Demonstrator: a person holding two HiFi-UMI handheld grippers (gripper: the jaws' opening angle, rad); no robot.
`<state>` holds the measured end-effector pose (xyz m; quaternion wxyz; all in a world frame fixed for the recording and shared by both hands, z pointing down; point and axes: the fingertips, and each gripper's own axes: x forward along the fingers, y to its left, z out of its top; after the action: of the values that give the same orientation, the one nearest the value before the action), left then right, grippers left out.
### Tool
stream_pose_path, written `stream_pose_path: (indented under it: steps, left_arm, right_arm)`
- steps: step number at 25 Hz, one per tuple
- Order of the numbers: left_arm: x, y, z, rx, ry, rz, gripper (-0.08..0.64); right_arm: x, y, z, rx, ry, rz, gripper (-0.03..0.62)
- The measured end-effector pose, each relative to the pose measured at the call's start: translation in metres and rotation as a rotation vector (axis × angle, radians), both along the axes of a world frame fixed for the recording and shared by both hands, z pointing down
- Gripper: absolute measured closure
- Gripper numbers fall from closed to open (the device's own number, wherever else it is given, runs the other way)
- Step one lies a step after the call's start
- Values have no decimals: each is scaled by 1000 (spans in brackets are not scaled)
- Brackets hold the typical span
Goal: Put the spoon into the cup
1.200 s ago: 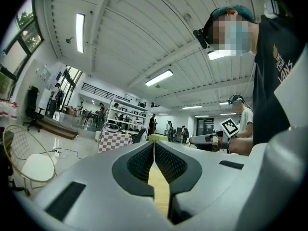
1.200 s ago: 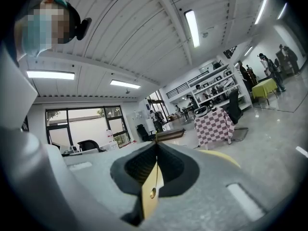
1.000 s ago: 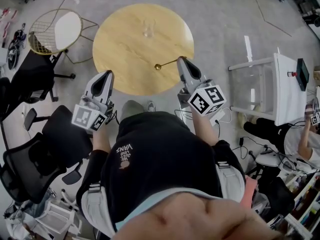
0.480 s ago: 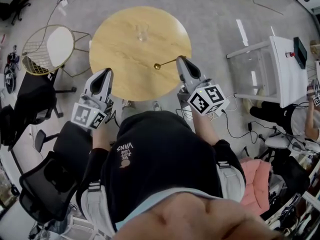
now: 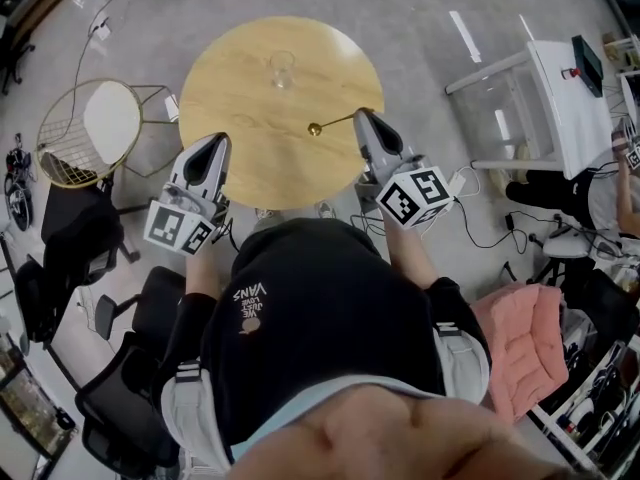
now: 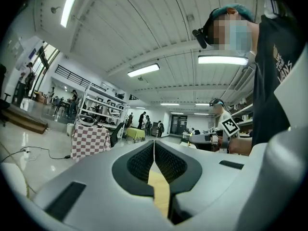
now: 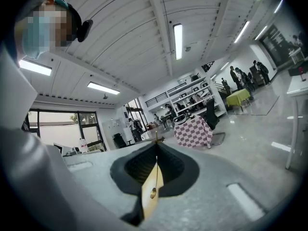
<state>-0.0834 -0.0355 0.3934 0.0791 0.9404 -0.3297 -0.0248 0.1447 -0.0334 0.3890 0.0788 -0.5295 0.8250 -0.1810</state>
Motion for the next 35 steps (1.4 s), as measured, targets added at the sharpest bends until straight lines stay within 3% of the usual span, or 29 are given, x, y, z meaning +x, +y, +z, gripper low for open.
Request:
stream_pose_path:
  steps: [24, 35]
  left_arm:
    - [-74, -62, 2, 6, 30, 239, 557]
    - [-93, -79, 6, 2, 24, 321, 557]
  right_arm:
    - [-78, -12, -10, 18, 39, 246, 592]
    - [-97, -9, -10, 18, 45, 336, 592]
